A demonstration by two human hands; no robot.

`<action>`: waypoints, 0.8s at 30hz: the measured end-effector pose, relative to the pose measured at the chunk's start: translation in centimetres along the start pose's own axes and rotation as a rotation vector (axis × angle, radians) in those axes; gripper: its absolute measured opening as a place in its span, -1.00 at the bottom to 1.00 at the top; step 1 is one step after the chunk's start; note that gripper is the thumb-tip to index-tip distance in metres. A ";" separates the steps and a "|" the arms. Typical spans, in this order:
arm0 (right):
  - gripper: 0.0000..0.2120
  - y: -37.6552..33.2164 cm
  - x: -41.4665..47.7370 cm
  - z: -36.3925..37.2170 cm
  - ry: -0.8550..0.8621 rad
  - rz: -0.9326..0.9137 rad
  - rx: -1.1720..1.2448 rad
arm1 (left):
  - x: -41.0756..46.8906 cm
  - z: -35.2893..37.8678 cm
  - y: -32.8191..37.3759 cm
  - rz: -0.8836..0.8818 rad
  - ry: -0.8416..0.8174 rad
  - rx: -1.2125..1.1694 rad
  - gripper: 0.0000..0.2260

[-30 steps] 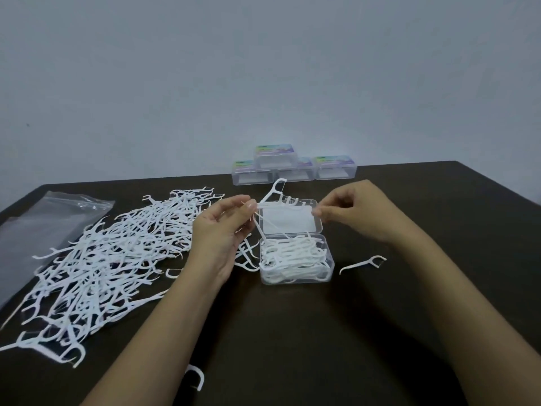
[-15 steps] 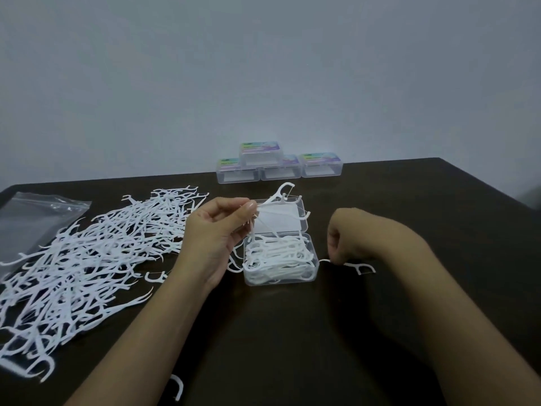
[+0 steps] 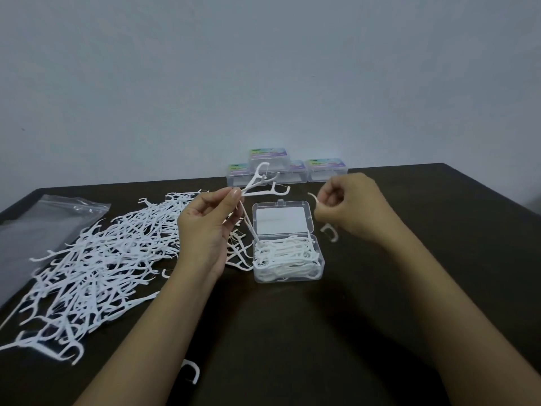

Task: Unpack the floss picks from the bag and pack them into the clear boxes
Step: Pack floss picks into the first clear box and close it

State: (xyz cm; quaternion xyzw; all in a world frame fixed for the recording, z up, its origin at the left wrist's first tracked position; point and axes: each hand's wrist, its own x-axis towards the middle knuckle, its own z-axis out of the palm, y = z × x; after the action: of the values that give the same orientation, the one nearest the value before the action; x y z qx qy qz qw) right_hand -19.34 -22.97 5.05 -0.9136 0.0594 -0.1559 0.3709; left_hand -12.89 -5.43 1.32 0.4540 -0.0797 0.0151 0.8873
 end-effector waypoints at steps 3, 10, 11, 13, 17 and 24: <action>-0.81 -0.9 -0.4 0.5 -0.086 -0.003 0.402 | 0.0 -0.1 0.3 0.013 0.032 -0.021 -0.83; -0.81 -1.5 -1.0 1.8 -0.272 -0.029 0.368 | 0.0 -0.4 0.8 0.038 0.046 -0.058 -0.85; -0.82 -1.6 -1.0 2.0 -0.290 -0.033 0.334 | 0.1 -0.4 0.8 0.041 0.045 -0.060 -0.85; -0.83 -1.5 -0.9 2.2 -0.324 -0.045 0.270 | 0.0 -0.4 0.9 0.043 0.043 -0.063 -0.86; -0.82 -1.4 -0.8 2.1 -0.412 -0.073 0.117 | -0.1 -0.3 0.9 0.039 0.040 -0.059 -0.85; -0.89 -1.5 -0.9 1.8 -0.447 -0.130 -0.090 | -0.2 0.0 1.0 0.027 0.032 -0.057 -0.84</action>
State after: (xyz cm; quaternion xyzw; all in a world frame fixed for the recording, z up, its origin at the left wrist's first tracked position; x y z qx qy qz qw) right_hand -19.57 -20.48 4.64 -0.9429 -0.0763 0.0293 0.3228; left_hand -13.19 -4.87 2.06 0.4269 -0.0721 0.0319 0.9009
